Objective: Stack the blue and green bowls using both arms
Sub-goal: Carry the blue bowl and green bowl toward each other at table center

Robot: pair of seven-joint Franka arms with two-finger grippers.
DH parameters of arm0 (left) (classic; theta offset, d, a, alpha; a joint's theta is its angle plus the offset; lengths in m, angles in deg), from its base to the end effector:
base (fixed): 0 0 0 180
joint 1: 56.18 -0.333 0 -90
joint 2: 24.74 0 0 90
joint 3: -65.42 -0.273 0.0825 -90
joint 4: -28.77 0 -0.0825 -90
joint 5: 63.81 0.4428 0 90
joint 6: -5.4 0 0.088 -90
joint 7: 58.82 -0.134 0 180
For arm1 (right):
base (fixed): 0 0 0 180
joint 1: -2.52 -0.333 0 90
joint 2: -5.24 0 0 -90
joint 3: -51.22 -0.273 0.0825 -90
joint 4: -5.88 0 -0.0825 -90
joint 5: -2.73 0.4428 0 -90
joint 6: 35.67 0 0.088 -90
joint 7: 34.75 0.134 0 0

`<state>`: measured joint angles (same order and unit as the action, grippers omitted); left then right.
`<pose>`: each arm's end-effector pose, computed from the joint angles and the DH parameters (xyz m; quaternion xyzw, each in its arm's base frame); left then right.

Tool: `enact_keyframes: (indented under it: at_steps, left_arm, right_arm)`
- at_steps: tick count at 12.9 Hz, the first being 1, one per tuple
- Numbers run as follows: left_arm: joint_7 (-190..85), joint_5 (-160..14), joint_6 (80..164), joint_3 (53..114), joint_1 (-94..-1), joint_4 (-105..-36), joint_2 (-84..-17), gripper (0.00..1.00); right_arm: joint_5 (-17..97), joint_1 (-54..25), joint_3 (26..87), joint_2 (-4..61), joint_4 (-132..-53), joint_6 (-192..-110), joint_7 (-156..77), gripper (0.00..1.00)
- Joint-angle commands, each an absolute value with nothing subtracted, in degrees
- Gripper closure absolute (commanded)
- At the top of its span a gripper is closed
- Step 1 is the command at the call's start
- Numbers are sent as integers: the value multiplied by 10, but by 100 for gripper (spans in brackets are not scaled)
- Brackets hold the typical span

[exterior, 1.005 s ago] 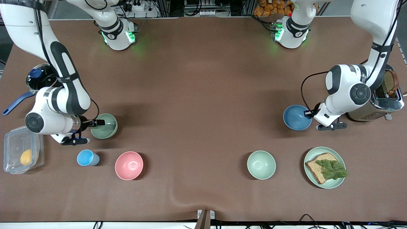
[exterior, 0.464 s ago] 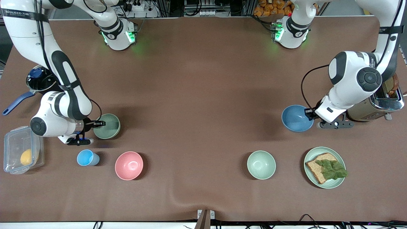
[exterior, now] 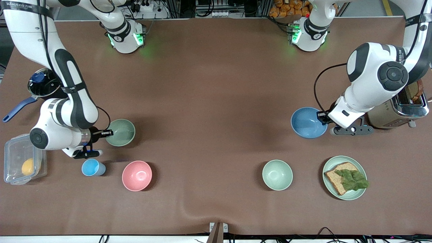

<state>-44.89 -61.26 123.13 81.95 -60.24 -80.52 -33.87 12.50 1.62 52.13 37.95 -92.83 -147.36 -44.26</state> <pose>0.6260 -0.1332 0.3203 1.0000 0.0040 -0.0031 0.0023 0.6420 0.0154 0.1321 -0.9823 -0.0374 0.1643 0.0821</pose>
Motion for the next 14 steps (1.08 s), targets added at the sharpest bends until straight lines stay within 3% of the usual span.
enact_keyframes:
  at_steps: [1,4,9,14]
  left_arm:
    - [-408,-627,1219,839,-603,-790,-351,100]
    - [-368,-627,1218,857,-602,-789,-359,100]
    - [-297,-626,1220,868,-584,-782,-377,100]
    - [-275,-624,1225,868,-571,-782,-388,100]
  right_arm:
    - [158,-43,520,372,-877,-1422,-352,100]
    - [181,-118,522,378,-863,-1459,-256,100]
    - [274,-163,521,392,-869,-1482,-176,100]
    - [275,-227,521,411,-884,-1560,-45,100]
